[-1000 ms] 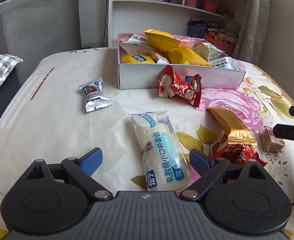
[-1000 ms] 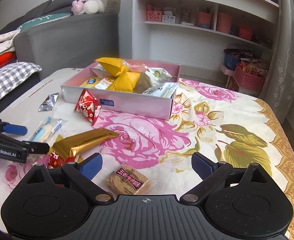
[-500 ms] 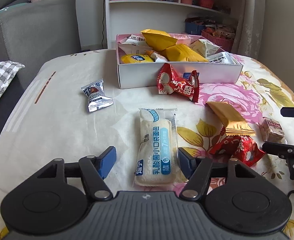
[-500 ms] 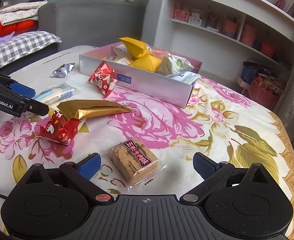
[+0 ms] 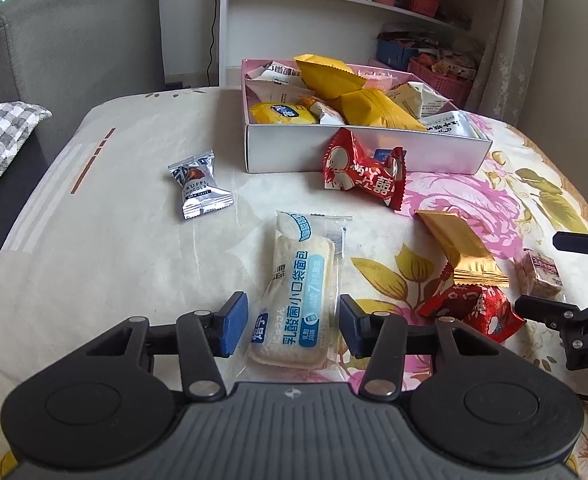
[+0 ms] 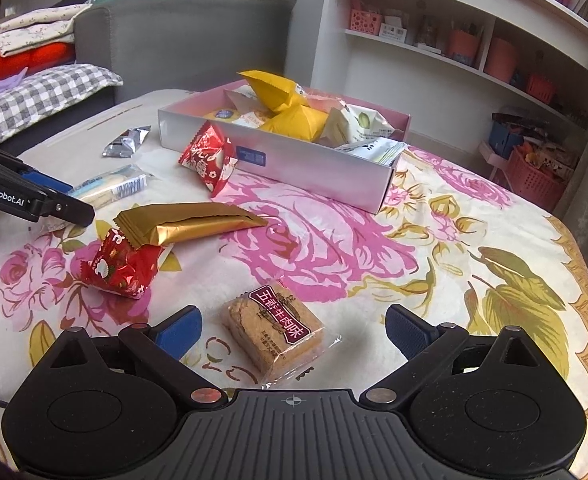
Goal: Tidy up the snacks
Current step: 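Grasp the white milk-bread packet with the left tool while the right tool grasps the brown cake packet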
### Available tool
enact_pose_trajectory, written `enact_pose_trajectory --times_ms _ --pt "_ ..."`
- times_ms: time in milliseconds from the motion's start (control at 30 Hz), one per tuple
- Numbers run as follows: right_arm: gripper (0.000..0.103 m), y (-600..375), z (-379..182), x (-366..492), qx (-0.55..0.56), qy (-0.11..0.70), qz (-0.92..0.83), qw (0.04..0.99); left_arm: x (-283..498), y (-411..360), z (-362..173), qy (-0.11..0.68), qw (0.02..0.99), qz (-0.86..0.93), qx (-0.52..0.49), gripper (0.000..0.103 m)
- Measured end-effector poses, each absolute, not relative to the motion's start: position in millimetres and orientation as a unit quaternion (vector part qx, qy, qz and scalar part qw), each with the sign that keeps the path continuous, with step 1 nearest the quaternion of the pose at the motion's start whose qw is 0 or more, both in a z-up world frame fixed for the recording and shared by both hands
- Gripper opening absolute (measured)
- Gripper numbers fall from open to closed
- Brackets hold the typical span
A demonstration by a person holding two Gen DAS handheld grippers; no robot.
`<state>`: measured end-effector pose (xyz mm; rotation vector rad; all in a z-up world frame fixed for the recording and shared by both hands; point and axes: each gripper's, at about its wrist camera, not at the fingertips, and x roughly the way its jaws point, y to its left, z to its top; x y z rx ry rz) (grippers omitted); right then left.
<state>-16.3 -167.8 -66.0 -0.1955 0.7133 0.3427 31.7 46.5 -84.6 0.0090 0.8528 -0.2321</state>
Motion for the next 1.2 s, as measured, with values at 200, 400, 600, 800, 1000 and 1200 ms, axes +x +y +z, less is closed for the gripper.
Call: enact_pose_trajectory --times_ms 200,400,600,800,1000,1200 --pt "0.096 -166.2 -64.5 -15.5 -0.097 0.350 0.170 0.916 33.5 45.5 -83.4 0.414 0.903 -0.118 -0.002 0.039" --pt "0.082 -161.9 -61.1 -19.1 -0.104 0.349 0.185 0.913 37.7 45.7 -83.5 0.414 0.901 -0.130 -0.005 0.038" --pt "0.066 -159.1 -58.5 -21.7 -0.104 0.353 0.196 0.909 40.3 46.2 -82.7 0.418 0.899 -0.131 -0.015 0.038" --pt "0.033 -155.0 -55.2 -20.3 -0.099 0.362 0.208 0.904 42.7 46.7 -79.9 0.425 0.895 -0.134 -0.020 0.030" --pt "0.033 -152.8 -52.1 -11.7 -0.079 0.381 0.195 0.900 45.2 50.3 -71.1 0.421 0.895 -0.141 -0.035 0.022" --pt "0.033 -154.4 -41.7 1.0 -0.041 0.388 0.175 0.904 47.3 51.1 -63.4 0.418 0.895 -0.149 -0.045 0.015"
